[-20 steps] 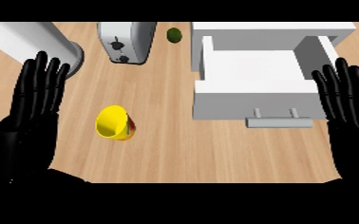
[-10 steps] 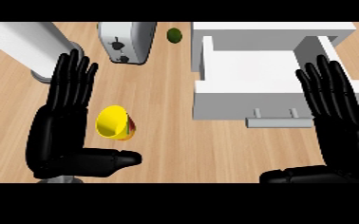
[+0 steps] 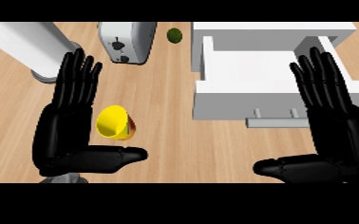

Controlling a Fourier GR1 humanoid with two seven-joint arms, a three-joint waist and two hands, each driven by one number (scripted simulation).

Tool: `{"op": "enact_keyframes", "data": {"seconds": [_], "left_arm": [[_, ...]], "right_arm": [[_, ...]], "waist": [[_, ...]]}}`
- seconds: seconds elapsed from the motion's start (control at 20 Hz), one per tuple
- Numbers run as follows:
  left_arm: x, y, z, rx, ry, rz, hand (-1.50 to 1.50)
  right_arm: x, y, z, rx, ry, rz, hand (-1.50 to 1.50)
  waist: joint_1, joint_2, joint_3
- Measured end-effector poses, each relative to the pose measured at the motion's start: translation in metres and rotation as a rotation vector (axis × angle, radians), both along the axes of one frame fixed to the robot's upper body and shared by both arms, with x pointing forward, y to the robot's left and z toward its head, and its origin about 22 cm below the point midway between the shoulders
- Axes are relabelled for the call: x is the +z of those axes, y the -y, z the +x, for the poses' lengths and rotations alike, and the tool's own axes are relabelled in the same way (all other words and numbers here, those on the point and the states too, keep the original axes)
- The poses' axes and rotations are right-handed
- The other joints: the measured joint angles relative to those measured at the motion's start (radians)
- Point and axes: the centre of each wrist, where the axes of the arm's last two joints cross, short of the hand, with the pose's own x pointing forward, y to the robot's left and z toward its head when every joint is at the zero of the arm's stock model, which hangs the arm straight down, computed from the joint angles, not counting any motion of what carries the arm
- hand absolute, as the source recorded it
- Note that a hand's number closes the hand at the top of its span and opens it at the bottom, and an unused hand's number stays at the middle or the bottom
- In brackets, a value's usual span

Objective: Pick up the cup, place it into the drawer and close the drawer

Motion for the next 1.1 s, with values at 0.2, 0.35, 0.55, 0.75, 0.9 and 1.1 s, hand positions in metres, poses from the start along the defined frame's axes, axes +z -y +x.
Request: {"op": "enact_keyframes", "data": {"seconds": [0.2,0.35,0.55,0.75,0.9,1.1], "left_arm": [[-0.01,-0.003,0.001,0.013,-0.02,0.0,-1.5],[-0.017,-0.002,-0.001,0.026,-0.032,0.003,-1.5],[-0.031,-0.007,-0.004,0.047,-0.063,0.01,-1.5],[-0.04,-0.016,-0.001,0.06,-0.105,0.014,-1.5],[-0.05,-0.024,-0.004,0.077,-0.132,0.022,-1.5],[-0.068,-0.032,-0.007,0.111,-0.165,0.031,-1.5]], "right_arm": [[-0.001,0.003,0.003,0.005,-0.001,0.0,-1.5],[0.001,0.005,0.0,0.001,0.006,-0.002,-1.5],[0.005,0.007,0.001,-0.004,0.007,0.0,-1.5],[0.004,0.006,0.0,-0.01,0.011,0.0,-1.5],[0.008,0.003,0.001,-0.01,0.013,-0.002,-1.5],[0.01,0.001,0.002,-0.008,0.008,-0.005,-1.5]], "waist": [[0.0,0.0,0.0],[0.0,0.0,0.0],[0.0,0.0,0.0],[0.0,0.0,0.0],[0.001,0.0,0.0],[0.001,0.0,0.0]]}}
